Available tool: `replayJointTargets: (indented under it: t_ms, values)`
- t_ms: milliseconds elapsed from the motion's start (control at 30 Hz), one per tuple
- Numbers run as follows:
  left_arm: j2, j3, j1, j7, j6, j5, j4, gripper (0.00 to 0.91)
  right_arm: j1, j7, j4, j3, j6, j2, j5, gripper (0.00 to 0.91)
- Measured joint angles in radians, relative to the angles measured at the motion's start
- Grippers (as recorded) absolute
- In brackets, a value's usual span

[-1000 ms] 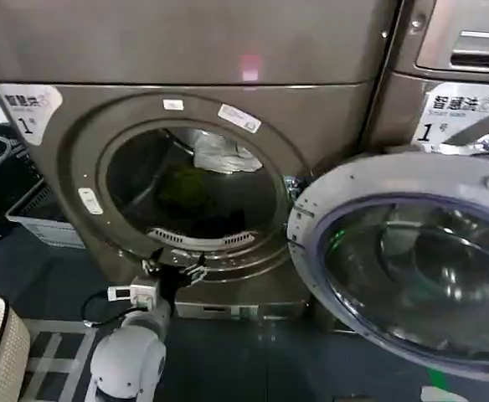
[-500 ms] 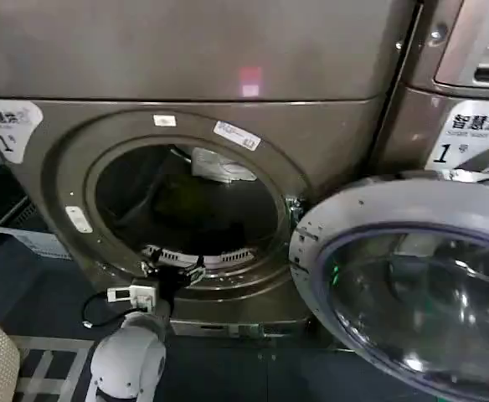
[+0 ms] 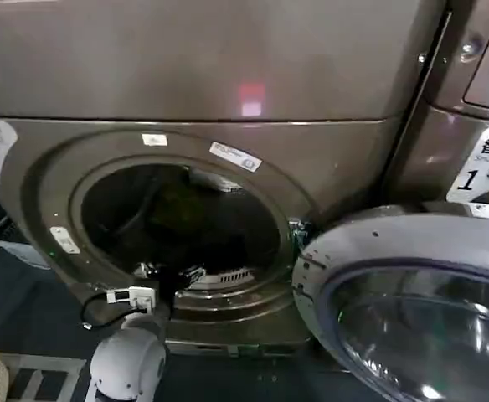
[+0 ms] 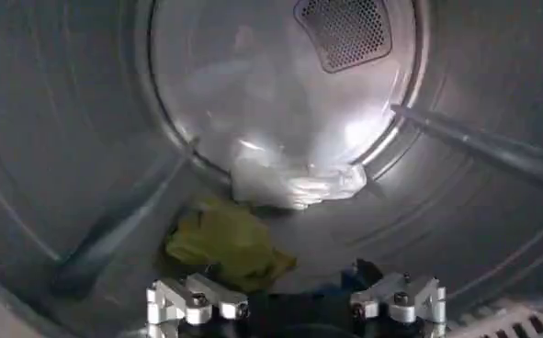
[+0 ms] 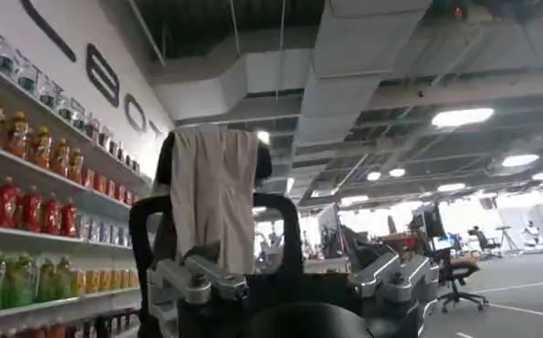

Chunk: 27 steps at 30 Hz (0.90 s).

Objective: Grasp the clothes from the dryer.

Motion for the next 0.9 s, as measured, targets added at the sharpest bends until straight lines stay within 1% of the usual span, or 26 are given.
replayJointTargets:
  t_ms: [333, 667, 800, 900]
  values:
    - [0.003, -0.013, -0.083, 0.028, 0.000, 0.031, 0.080, 0.907, 0.010, 0.000, 0.005, -0.011, 0.005, -0.007, -0.011, 0.907]
    - [0.003, -0.019, -0.245, 0.083, 0.000, 0.102, 0.250, 0.907, 0.025, 0.000, 0.006, -0.031, 0.006, -0.018, -0.024, 0.907]
    - [0.009, -0.030, -0.313, 0.161, 0.000, 0.174, 0.322, 0.907, 0.025, 0.000, 0.005, -0.033, 0.006, -0.022, -0.024, 0.907]
    - [0.017, -0.034, -0.366, 0.284, 0.000, 0.277, 0.369, 0.907, 0.027, 0.000, 0.007, -0.038, 0.006, -0.021, -0.025, 0.907]
